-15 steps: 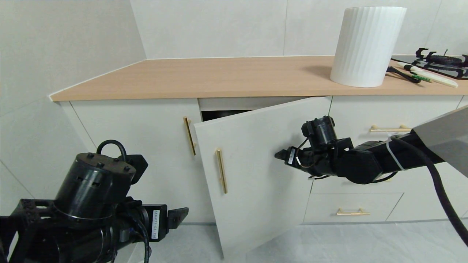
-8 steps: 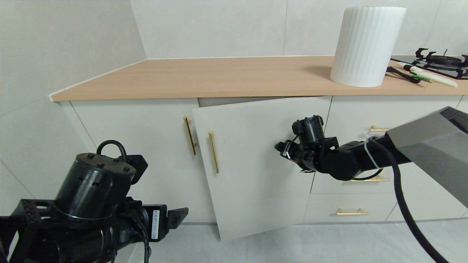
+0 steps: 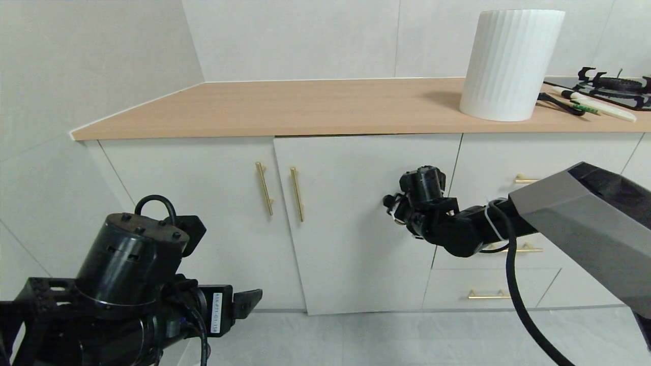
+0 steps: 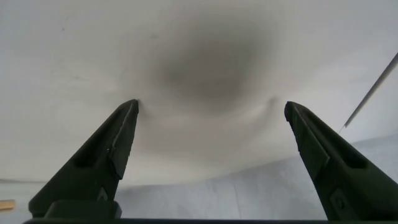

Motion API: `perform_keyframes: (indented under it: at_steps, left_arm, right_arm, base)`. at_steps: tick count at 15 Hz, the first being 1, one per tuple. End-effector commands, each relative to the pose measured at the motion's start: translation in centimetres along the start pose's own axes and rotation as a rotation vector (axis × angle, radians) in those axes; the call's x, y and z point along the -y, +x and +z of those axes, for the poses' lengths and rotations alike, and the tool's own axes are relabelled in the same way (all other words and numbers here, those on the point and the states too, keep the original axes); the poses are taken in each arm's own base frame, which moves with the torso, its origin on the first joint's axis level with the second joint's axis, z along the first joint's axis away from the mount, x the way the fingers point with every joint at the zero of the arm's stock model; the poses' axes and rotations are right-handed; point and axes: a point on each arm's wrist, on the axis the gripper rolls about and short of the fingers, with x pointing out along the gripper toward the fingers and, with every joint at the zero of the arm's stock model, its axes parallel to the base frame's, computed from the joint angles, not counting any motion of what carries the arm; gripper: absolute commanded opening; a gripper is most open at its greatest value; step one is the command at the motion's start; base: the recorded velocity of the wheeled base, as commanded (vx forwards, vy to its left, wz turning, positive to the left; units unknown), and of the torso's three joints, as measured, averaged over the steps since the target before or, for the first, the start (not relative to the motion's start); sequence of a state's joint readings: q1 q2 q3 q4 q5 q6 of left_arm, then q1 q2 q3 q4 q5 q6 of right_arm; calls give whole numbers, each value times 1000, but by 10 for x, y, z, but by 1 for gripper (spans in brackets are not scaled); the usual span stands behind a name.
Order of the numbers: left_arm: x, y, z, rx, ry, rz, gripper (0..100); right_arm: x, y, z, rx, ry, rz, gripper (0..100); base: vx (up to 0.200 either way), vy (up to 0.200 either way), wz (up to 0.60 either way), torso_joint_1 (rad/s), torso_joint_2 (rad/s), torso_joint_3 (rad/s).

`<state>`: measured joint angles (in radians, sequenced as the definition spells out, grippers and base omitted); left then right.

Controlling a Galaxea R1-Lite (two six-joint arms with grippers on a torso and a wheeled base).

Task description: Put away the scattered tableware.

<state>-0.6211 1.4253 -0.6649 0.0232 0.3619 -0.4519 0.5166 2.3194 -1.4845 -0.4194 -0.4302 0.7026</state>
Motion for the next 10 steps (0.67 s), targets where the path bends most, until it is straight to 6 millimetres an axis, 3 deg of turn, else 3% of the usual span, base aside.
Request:
perform_keyframes:
  at_steps: [1, 10]
  left_arm:
    - [0, 0, 0, 0, 0, 0, 100]
    - [0, 0, 0, 0, 0, 0, 100]
  right_arm:
    - [1, 5, -4, -1, -2, -8, 100]
    - [1, 5, -3, 16, -2, -25, 100]
  base:
    - [0, 0, 0, 0, 0, 0]
    - [0, 0, 0, 0, 0, 0]
